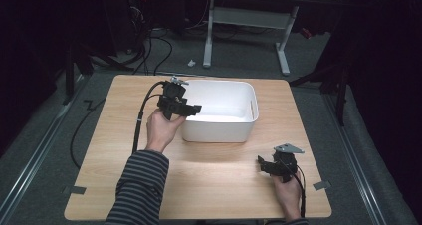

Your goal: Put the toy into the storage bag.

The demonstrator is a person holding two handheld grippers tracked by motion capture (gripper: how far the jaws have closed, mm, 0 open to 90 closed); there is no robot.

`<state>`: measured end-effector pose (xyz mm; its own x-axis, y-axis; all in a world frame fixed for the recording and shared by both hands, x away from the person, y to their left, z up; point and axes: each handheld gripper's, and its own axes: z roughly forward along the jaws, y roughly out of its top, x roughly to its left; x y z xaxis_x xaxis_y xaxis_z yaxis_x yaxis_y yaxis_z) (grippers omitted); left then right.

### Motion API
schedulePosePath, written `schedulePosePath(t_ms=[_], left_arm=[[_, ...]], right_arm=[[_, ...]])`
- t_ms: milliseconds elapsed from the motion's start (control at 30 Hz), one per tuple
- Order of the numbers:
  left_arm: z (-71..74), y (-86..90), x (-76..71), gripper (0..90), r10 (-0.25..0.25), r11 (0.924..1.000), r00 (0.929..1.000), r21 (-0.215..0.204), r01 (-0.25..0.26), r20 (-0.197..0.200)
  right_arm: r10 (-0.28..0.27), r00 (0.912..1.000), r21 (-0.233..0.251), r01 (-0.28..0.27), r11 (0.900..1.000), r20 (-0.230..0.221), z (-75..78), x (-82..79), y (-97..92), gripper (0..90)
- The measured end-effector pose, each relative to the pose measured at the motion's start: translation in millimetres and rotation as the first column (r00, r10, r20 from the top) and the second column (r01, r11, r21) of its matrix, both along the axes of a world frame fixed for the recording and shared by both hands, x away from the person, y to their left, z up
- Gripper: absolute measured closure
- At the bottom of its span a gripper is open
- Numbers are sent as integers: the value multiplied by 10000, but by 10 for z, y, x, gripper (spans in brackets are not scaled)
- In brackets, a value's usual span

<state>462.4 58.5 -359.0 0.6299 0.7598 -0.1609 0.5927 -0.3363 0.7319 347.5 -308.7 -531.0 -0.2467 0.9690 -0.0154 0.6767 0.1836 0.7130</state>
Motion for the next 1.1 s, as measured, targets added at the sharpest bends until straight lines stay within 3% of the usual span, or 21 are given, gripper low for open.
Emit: schedulePosePath(t_ms=[600,1100], left_arm=[[114,465,-280,356,672,9971,9955,-395,-647,663],[91,830,-464,326,1352,9885,9878,-793,-1291,772]], right_arm=[[20,10000,-14,-20,10000,7,0,-1,-1,222],[36,10000,-18,-36,10000,6,1,-4,1,222]])
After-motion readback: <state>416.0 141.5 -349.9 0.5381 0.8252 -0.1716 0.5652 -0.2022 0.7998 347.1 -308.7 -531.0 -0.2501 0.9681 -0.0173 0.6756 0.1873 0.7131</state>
